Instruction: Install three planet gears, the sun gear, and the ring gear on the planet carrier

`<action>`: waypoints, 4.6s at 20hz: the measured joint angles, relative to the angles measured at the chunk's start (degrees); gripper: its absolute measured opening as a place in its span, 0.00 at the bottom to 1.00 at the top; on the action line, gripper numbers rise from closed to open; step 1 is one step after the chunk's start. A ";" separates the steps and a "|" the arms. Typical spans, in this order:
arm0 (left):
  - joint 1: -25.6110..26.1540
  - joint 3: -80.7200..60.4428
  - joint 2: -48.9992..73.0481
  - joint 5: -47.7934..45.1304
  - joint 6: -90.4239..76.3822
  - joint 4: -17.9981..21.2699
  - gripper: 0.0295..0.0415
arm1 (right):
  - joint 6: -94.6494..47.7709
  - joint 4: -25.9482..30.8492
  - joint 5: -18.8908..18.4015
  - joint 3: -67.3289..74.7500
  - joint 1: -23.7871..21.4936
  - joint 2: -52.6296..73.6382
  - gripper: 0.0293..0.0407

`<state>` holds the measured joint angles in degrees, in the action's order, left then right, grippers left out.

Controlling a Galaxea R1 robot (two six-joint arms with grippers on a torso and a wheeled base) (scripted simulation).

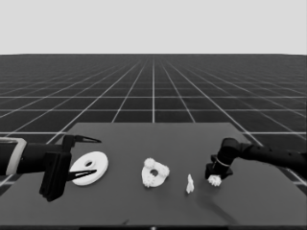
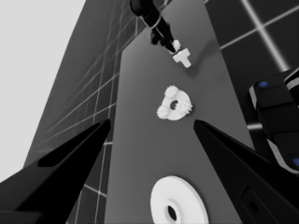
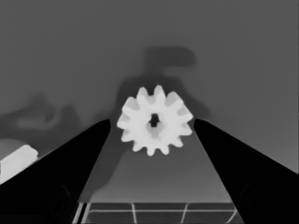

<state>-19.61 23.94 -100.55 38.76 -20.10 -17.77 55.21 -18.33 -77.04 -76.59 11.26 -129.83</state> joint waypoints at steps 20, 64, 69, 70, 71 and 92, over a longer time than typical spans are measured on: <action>0.00 0.00 0.00 0.00 0.00 0.00 0.75 | 2.36 20.75 -14.78 8.50 -25.41 4.19 0.14; 0.00 0.00 0.00 0.00 0.00 0.00 0.75 | 33.95 2.53 -9.10 -24.10 -5.41 -46.32 0.14; 0.00 0.00 0.00 0.00 0.00 0.00 0.75 | 36.95 2.52 -9.10 -24.10 -5.40 -46.32 0.14; 0.00 0.00 0.00 0.00 0.00 0.00 0.75 | 37.55 2.52 -9.09 -24.10 -5.41 -46.32 0.15; 0.00 0.00 0.00 0.00 0.00 0.00 0.75 | 38.15 2.52 -9.09 -24.10 -5.40 -46.33 0.14; 0.00 0.00 0.00 0.00 0.00 0.00 0.75 | 50.75 2.52 -9.10 -24.12 -5.35 -46.30 0.14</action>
<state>-19.61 23.94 -100.55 38.76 -20.10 -17.77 105.97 -15.81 -86.14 -100.70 5.91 -176.13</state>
